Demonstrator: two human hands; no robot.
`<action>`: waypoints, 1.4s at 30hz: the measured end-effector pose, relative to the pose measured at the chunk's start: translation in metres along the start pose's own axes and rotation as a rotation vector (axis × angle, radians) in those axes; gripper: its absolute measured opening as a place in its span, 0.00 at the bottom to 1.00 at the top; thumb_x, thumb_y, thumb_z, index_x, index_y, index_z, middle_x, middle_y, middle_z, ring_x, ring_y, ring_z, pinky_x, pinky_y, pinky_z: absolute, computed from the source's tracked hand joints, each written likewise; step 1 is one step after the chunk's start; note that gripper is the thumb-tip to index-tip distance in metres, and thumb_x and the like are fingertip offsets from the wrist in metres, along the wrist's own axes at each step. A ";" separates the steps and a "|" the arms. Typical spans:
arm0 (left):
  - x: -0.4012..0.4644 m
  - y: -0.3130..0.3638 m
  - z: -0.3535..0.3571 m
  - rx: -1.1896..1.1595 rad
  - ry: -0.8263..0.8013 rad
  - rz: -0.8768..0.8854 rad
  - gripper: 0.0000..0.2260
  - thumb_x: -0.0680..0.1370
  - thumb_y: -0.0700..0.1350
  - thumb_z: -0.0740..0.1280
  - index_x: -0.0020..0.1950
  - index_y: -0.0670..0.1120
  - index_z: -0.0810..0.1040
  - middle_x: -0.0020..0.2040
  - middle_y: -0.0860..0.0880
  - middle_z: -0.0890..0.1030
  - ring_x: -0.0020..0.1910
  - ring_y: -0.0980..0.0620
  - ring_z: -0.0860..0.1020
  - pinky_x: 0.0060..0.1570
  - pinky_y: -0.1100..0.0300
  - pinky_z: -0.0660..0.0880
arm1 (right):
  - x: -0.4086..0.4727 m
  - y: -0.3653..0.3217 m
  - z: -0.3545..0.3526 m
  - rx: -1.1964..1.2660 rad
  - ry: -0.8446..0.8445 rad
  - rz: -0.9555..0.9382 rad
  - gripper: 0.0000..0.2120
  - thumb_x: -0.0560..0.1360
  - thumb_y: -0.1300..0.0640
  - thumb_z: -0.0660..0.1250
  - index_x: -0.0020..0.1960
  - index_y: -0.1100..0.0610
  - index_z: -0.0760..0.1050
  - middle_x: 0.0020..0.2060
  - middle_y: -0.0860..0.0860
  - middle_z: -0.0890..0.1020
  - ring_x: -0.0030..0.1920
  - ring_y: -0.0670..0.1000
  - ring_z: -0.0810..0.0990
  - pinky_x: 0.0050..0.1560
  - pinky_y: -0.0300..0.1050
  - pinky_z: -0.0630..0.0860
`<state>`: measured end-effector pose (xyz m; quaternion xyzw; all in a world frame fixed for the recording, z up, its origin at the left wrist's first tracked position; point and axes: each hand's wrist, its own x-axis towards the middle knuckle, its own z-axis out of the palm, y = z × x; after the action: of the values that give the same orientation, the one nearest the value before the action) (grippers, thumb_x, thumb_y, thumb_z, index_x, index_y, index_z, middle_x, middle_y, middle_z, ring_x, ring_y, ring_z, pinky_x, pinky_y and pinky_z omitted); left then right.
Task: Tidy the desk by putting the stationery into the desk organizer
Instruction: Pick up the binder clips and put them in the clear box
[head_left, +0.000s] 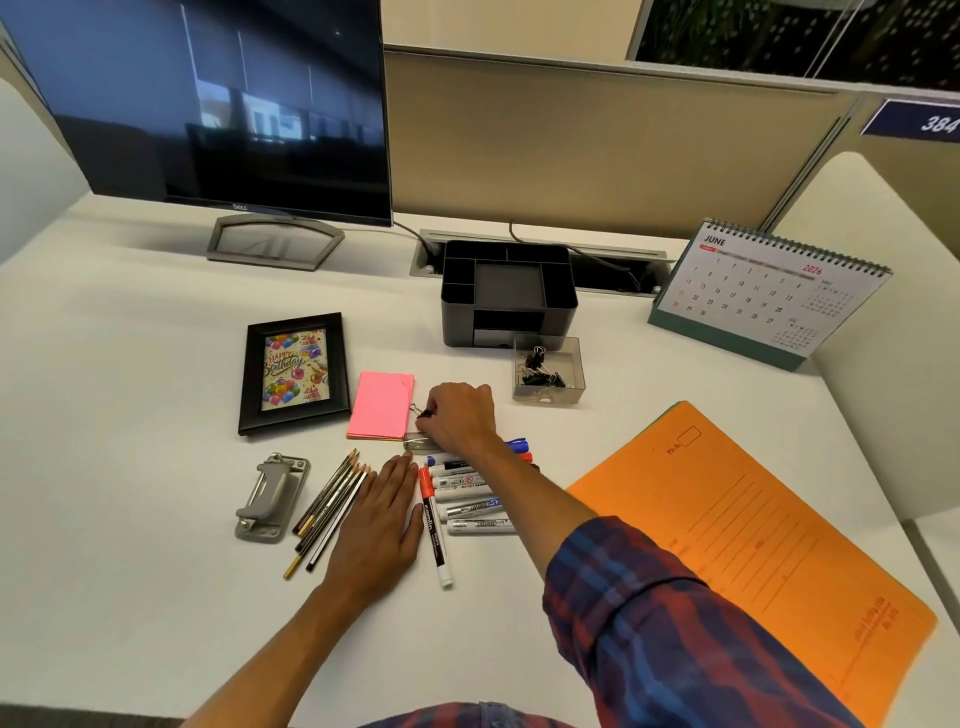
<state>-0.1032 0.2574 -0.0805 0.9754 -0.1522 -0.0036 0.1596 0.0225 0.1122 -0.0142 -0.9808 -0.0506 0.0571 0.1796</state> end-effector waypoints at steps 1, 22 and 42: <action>0.000 0.000 0.000 0.001 0.001 -0.002 0.28 0.82 0.57 0.44 0.79 0.45 0.56 0.79 0.49 0.57 0.78 0.54 0.51 0.76 0.55 0.47 | -0.001 0.001 0.000 0.000 0.006 0.000 0.11 0.74 0.49 0.69 0.49 0.55 0.81 0.44 0.52 0.84 0.48 0.53 0.80 0.55 0.50 0.65; 0.001 0.000 -0.001 0.019 0.003 -0.011 0.30 0.81 0.59 0.43 0.78 0.44 0.60 0.78 0.48 0.61 0.77 0.52 0.57 0.75 0.55 0.51 | -0.026 0.107 -0.071 0.269 0.410 0.254 0.13 0.74 0.51 0.70 0.56 0.55 0.81 0.50 0.51 0.84 0.51 0.52 0.80 0.58 0.48 0.65; 0.006 0.017 -0.013 -0.217 0.180 -0.155 0.24 0.81 0.53 0.50 0.73 0.43 0.69 0.71 0.44 0.72 0.70 0.46 0.70 0.70 0.56 0.63 | -0.045 0.159 -0.060 0.335 0.274 0.241 0.17 0.76 0.47 0.68 0.58 0.57 0.80 0.58 0.53 0.81 0.55 0.54 0.79 0.49 0.42 0.71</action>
<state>-0.1020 0.2446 -0.0623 0.9576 -0.0604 0.0551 0.2763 -0.0018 -0.0621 -0.0112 -0.9349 0.1017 -0.0478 0.3366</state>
